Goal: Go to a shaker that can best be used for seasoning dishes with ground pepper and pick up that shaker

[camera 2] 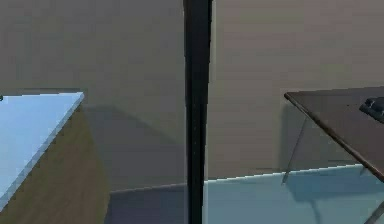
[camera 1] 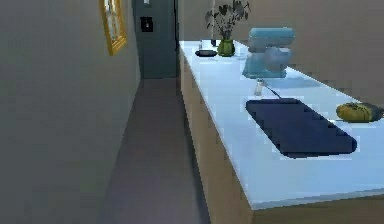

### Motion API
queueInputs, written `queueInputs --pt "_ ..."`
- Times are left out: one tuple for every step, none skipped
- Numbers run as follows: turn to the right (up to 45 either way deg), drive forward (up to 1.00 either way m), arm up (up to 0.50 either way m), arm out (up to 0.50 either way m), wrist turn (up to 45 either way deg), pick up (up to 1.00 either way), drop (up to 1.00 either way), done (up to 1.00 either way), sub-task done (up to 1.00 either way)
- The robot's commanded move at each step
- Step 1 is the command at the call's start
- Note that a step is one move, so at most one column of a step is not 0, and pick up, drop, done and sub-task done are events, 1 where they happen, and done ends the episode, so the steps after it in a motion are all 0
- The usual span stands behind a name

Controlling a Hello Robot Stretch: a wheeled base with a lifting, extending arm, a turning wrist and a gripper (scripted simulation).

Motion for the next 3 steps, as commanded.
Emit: queueInputs --pt "-12.0 0.00 0.00 0.00 0.0 0.00 0.00 0.00 0.00" --pt "0.0 1.00 0.00 0.00 0.0 0.00 0.00 0.00 0.00" --pt "0.0 1.00 0.00 0.00 0.0 0.00 0.00 0.00 0.00"
